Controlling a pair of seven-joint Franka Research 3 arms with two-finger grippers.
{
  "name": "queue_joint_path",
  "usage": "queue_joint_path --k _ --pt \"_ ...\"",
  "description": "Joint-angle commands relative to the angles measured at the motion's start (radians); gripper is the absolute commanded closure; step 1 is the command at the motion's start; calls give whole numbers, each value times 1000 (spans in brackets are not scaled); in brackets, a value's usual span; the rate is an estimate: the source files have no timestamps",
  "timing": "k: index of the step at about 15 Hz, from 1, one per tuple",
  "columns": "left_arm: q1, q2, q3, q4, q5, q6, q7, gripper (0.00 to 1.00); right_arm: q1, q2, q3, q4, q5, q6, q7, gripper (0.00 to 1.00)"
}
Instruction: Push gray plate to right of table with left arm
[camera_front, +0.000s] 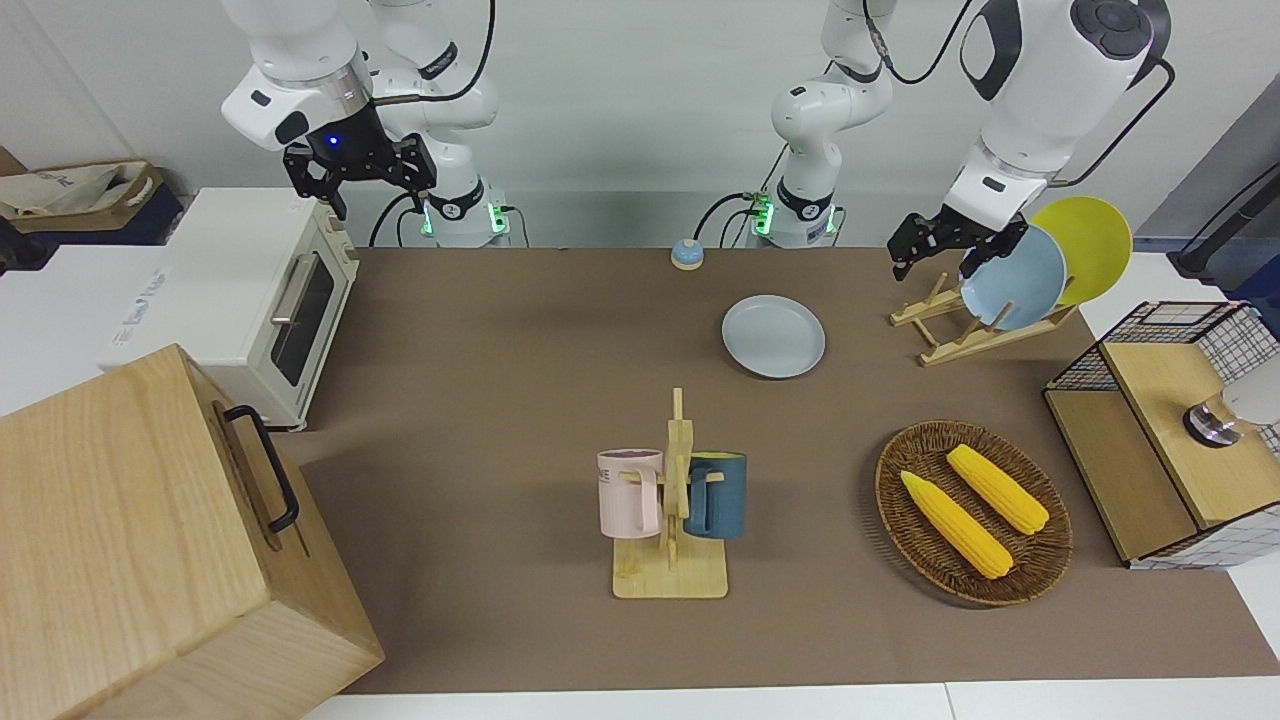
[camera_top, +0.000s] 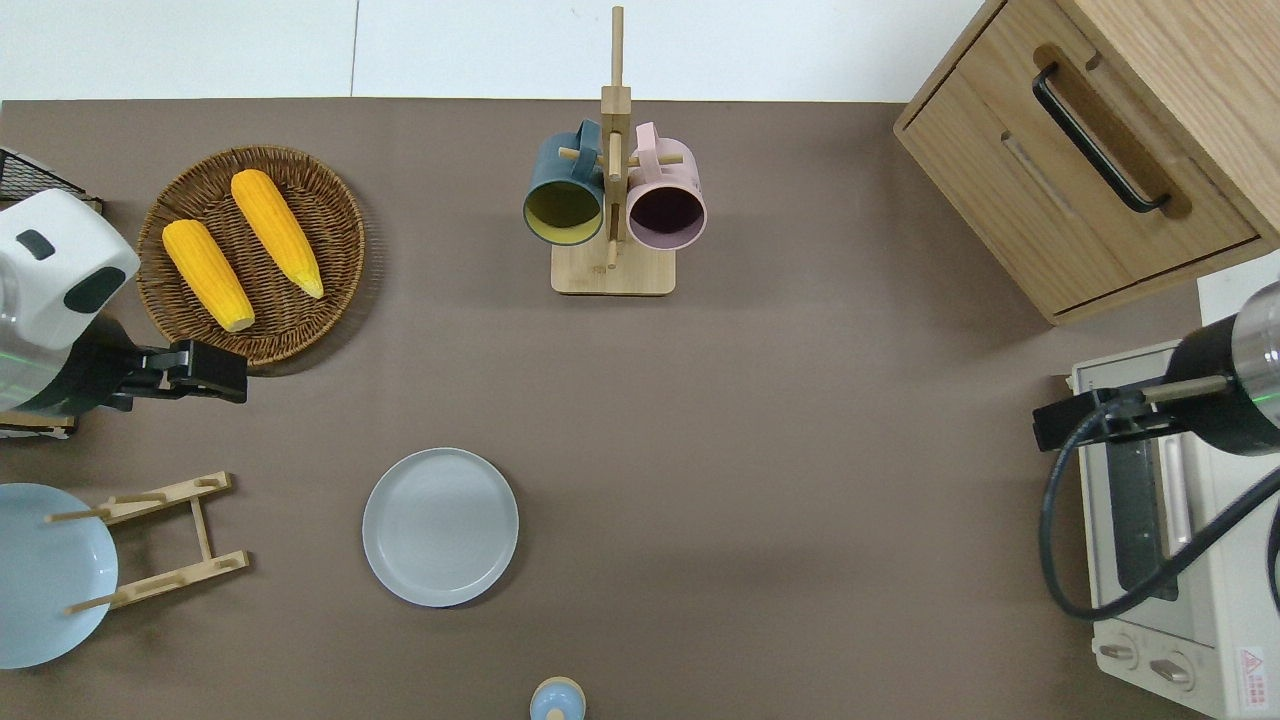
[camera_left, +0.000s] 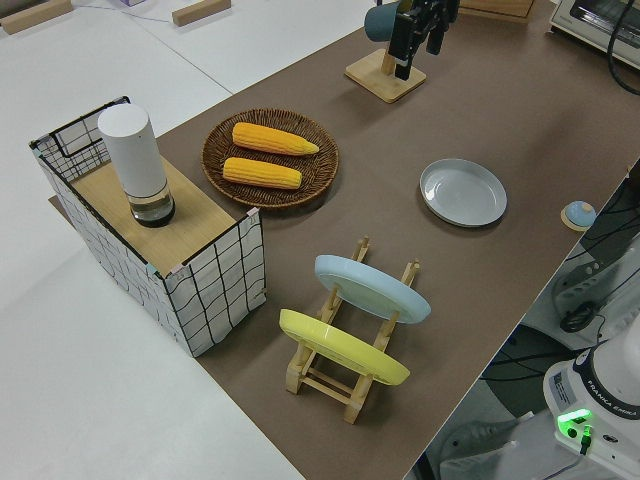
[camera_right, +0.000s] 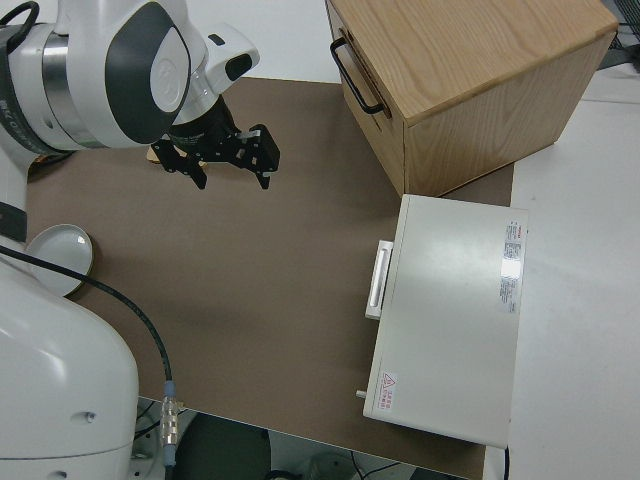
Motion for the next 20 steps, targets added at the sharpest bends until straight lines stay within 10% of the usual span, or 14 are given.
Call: queue_joint_path --k 1,20 --pt "11 -10 7 14 -5 -15 -13 0 -19 -2 16 9 4 -16 12 17" --pt "6 -17 29 8 4 -53 -14 0 -20 -2 16 9 4 -16 13 17"
